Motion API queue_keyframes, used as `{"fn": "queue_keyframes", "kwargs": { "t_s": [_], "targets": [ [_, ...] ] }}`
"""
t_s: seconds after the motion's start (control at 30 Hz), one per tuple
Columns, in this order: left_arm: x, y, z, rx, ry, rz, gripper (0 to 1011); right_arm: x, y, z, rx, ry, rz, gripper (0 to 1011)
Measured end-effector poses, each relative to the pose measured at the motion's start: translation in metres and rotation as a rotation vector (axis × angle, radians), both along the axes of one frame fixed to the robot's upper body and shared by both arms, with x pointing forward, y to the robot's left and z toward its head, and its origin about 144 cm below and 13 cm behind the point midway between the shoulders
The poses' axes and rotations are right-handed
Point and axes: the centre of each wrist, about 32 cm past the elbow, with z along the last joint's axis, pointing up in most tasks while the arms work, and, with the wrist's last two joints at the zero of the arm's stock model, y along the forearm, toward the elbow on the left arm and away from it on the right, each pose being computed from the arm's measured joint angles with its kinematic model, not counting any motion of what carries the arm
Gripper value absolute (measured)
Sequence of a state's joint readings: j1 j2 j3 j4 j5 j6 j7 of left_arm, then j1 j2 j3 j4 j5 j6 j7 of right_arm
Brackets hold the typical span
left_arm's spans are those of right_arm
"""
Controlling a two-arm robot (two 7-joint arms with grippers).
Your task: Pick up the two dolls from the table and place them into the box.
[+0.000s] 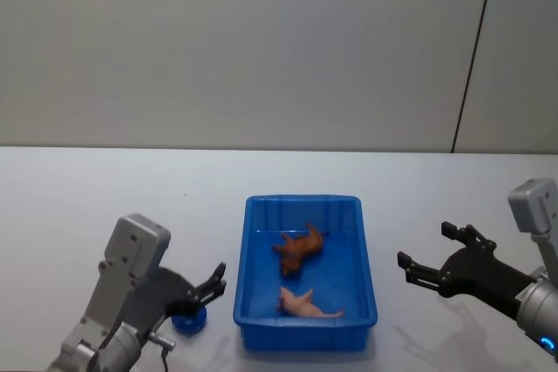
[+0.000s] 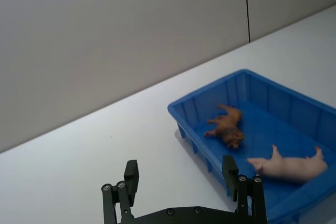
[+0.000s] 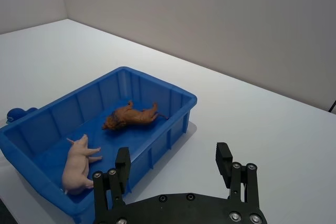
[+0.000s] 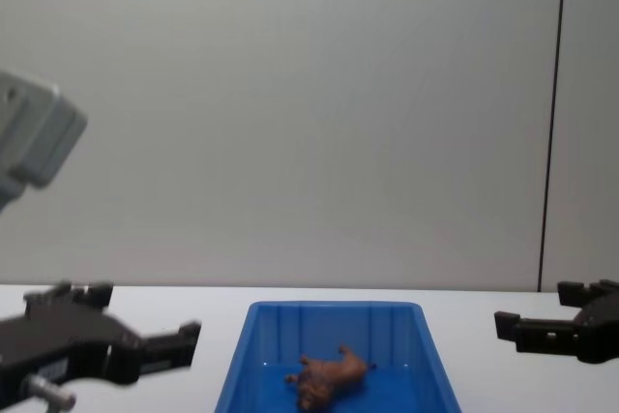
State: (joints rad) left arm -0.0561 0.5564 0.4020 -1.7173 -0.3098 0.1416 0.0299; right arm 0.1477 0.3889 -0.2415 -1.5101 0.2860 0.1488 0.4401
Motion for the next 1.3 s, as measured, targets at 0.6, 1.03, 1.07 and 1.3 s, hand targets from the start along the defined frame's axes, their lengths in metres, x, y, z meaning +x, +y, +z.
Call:
{"fn": "queue_keyframes", "kwargs": {
  "t_s": [0.6, 1.03, 1.07, 1.3],
  "targets": [
    [0.01, 0.026, -0.041, 0.004, 0.131, -0.025, 1001, 0.0, -0.001, 0.0, -0.001, -0.002, -0.001, 1001],
    [0.016, 0.038, -0.06, -0.003, 0.177, -0.029, 969, -0.001, -0.001, 0.0, -0.001, -0.002, -0.001, 1001],
    [0.016, 0.039, -0.061, -0.004, 0.178, -0.03, 929, -0.001, -0.001, 0.0, -0.002, -0.001, -0.001, 1001],
    [0.018, 0.042, -0.067, -0.008, 0.192, -0.034, 745, -0.001, -0.001, 0.0, -0.001, -0.001, -0.001, 1001]
  ]
}}
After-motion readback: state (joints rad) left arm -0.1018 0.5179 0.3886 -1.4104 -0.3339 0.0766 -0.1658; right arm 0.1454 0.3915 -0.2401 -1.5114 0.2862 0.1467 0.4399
